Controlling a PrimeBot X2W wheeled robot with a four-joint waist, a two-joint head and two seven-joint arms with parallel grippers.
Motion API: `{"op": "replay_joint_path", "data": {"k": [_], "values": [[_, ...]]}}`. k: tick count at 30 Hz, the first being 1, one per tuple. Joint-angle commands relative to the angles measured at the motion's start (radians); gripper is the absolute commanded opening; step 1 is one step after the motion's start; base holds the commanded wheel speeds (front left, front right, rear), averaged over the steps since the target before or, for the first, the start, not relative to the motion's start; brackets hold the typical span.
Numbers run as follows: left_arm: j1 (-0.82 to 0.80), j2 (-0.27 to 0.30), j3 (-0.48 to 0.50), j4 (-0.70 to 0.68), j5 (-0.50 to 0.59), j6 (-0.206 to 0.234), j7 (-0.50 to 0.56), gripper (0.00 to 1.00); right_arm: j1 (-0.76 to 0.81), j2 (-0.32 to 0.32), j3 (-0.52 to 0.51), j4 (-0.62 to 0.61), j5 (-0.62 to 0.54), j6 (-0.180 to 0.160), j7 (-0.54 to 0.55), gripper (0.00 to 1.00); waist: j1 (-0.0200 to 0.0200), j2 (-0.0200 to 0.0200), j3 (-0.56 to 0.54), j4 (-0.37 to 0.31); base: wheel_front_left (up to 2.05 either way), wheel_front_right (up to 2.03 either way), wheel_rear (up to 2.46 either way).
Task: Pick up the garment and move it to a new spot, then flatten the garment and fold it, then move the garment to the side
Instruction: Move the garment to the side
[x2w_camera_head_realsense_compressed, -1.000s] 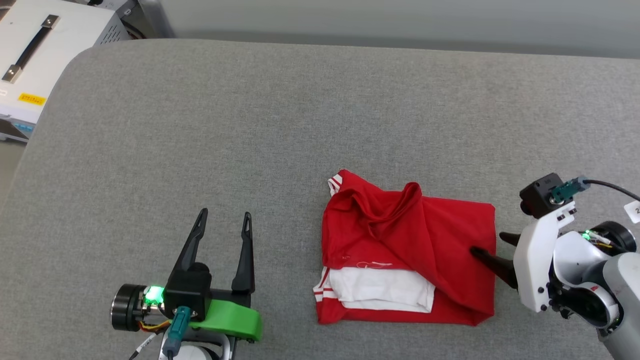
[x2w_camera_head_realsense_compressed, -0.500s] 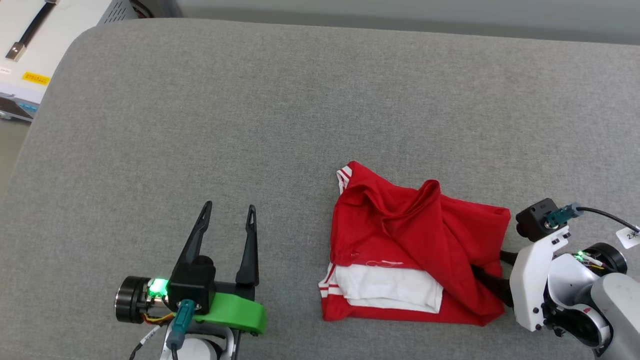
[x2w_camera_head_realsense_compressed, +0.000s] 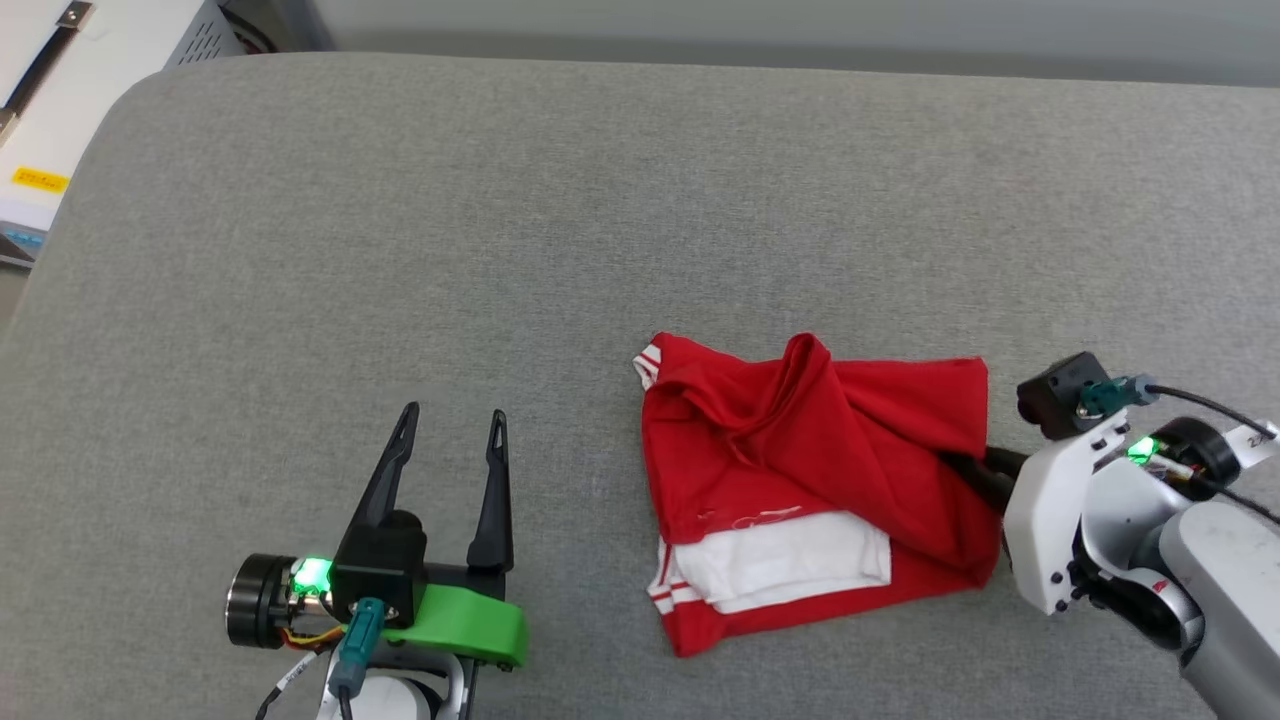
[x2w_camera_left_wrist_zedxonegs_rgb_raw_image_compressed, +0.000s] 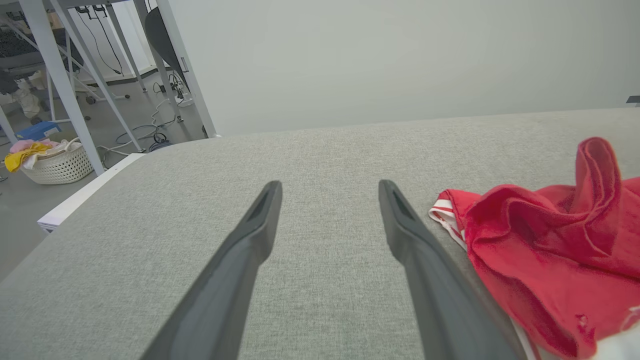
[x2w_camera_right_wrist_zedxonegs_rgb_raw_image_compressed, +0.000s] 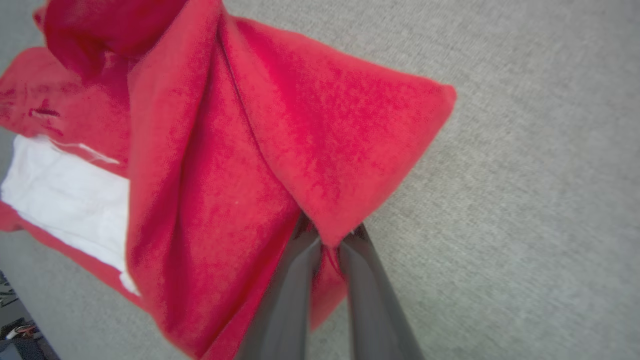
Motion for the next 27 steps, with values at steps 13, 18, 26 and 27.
{"op": "replay_joint_path", "data": {"k": [13, 18, 26, 27], "values": [[0.001, 0.012, 0.02, -0.024, 0.009, 0.009, -0.006, 1.0, -0.092, -0.15, -0.054, -0.148, -0.128, -0.002, -0.021, 0.0, 0.0, 0.0, 0.011, -0.211, 0.0, 0.0, 0.0], [-0.008, 0.022, 0.027, -0.04, 0.013, 0.011, -0.006, 1.0, -0.103, -0.18, -0.099, -0.184, -0.13, -0.002, -0.015, 0.0, 0.0, 0.0, 0.044, -0.271, 0.0, 0.0, 0.0], [-0.063, 0.045, 0.029, -0.086, 0.025, 0.009, -0.006, 1.0, -0.112, -0.225, -0.209, -0.121, -0.145, -0.002, -0.007, 0.0, 0.0, 0.0, 0.149, -0.286, 0.0, 0.0, 0.0], [-0.069, 0.048, 0.028, -0.09, 0.026, 0.008, -0.006, 1.0, -0.116, -0.233, -0.228, -0.104, -0.145, -0.002, -0.006, 0.0, 0.0, 0.0, 0.163, -0.283, 0.0, 0.0, 0.0]]}}
